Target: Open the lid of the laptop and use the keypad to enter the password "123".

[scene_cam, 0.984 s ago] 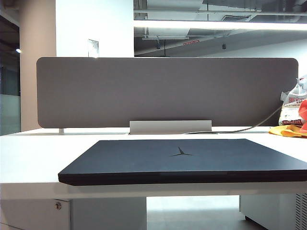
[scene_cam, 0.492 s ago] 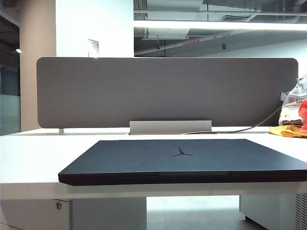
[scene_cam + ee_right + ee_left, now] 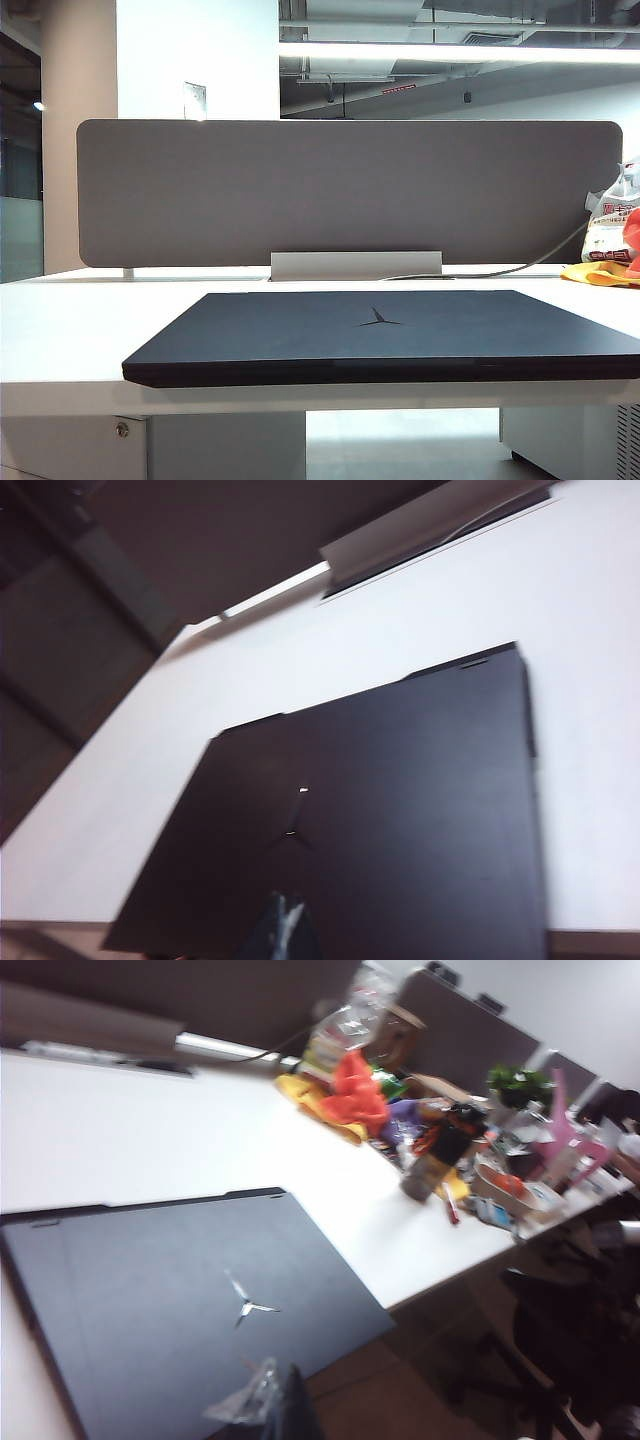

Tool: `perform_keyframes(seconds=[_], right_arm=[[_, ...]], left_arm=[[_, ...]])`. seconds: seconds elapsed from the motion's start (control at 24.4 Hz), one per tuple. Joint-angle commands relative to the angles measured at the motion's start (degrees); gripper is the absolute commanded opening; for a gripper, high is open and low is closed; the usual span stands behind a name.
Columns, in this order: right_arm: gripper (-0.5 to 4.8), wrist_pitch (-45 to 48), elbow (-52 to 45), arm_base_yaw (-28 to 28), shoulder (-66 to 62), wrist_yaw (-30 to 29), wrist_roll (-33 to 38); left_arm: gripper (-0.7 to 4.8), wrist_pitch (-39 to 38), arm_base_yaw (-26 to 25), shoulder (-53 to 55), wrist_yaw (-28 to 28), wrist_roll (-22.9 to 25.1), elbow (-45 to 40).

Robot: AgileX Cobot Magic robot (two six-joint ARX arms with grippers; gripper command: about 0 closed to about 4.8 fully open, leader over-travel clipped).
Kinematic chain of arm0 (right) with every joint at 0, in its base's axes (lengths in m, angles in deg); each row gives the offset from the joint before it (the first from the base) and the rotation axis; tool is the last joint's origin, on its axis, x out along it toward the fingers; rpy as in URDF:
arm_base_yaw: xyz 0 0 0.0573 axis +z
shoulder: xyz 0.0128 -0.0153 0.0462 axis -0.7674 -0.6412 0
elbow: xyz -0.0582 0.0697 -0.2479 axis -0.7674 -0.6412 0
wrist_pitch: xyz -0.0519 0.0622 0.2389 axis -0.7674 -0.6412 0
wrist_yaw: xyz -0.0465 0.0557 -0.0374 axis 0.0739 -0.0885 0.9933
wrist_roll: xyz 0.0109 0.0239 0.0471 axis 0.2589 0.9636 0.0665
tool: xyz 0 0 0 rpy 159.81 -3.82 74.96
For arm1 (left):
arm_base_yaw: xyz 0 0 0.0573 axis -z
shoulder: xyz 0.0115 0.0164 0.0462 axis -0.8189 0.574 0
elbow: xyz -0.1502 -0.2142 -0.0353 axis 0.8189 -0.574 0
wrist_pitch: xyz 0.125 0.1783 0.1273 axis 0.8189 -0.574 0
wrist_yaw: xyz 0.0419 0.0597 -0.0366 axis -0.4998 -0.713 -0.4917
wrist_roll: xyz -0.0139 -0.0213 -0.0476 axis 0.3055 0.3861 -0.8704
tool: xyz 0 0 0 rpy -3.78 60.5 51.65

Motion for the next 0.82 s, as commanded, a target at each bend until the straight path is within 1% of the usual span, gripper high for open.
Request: perform_keyframes(seconds=[0.04,0.16,0.29,0.33,0.41,0.45,0.49,0.53,0.66,0.82], right_arm=[[-0.1,-1.0,2.1,1.4,-1.9,-0.5,2.1],[-0.1,-1.1,4.1,3.4,-5.1,-0.8,2.5],[-0.08,-1.0,6.3,6.2,-10.2,-0.7,2.4],[0.03,-0.9,6.8,7.1,-11.9,-0.7,2.4],[0.77,-0.7,7.6,9.3,-15.9,-0.4,2.5],[1.27,-0.4,8.0,10.6,-18.3,-0.4,2.5],[1.57,-0.4,8.3,11.7,-20.2,-0.2,2.8],[1.72,-0.2,8.5,12.7,-22.1,-0.1,3.5],[1.73,2.6,8.4,16.4,-28.2,-0.3,5.4],[1.73,9.2,8.4,23.0,-36.8,0.1,7.6]], left_arm=[[-0.06,-3.7,0.2,2.9,1.2,3.8,5.2],[-0.06,-6.7,0.3,5.9,1.4,6.2,9.6],[-0.06,-10.8,0.3,8.8,1.4,9.8,13.9],[-0.06,-11.8,0.3,9.5,1.4,10.8,14.9],[-0.06,-13.5,0.3,10.5,1.4,12.1,16.5],[-0.06,-13.9,0.3,10.7,1.4,12.4,16.9],[-0.06,-14.5,0.3,10.9,1.4,12.8,17.3],[-0.06,-15.0,0.4,10.9,1.4,13.1,17.5],[-0.06,-16.2,0.4,10.9,2.5,13.9,17.6],[-0.06,-17.4,0.4,10.9,3.8,13.9,17.9]])
